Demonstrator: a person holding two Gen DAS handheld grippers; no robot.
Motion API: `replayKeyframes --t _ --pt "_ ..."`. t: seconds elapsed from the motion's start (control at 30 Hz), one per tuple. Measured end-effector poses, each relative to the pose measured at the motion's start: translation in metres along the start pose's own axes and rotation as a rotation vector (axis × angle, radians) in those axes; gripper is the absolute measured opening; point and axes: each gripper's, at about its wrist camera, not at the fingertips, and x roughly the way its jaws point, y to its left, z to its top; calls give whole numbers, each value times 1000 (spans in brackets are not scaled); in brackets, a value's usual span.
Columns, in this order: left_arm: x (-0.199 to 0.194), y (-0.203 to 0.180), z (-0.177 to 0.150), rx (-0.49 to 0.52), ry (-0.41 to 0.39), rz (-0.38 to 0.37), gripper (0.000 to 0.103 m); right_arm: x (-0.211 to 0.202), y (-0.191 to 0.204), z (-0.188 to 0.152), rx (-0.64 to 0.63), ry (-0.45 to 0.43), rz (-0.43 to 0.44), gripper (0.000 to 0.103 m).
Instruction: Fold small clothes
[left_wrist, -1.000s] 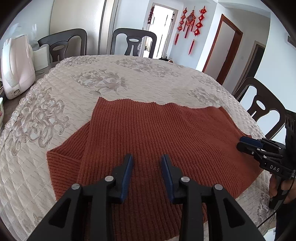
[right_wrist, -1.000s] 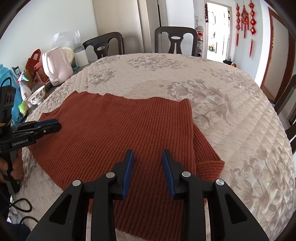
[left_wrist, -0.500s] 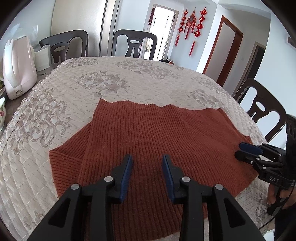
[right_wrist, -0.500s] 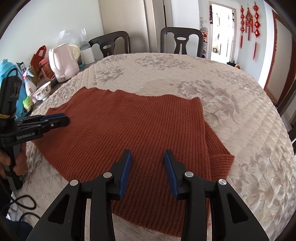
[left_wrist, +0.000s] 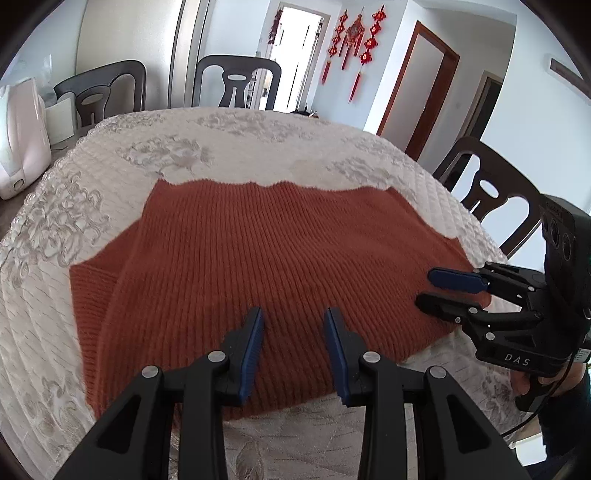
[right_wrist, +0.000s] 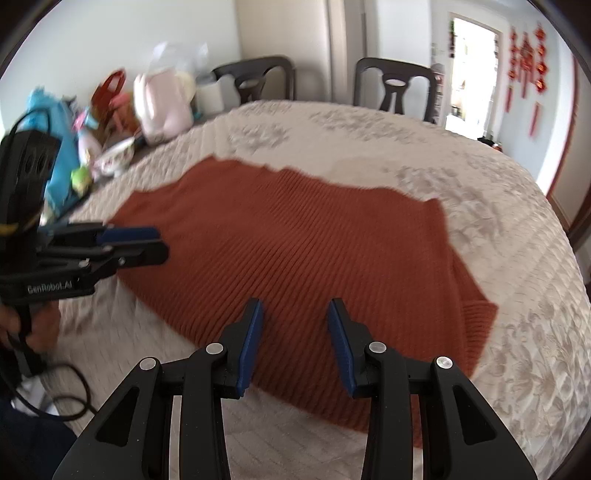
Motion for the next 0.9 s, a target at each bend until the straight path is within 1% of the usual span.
replayKeyframes --t 0.27,0.37,0.43,0.47,0.53,0.77,0.9 --pt "-4 -3 0 17 -3 23 36 -5 4 2 -10 -2 -4 38" --pt "-8 3 1 0 -10 34 36 -5 9 2 -27 -5 21 38" --pt "-8 10 2 -18 -12 55 36 1 9 -1 -37 16 12 38" --pt "-9 13 2 -31 -13 61 36 0 9 0 -34 11 18 38" --pt "-11 19 2 -46 -20 70 36 -3 5 2 -20 13 24 38" --pt "-16 35 6 -85 -48 132 36 -6 -18 3 44 2 -35 38" --pt "-19 49 6 -115 -57 161 36 -5 -33 1 98 10 -41 38"
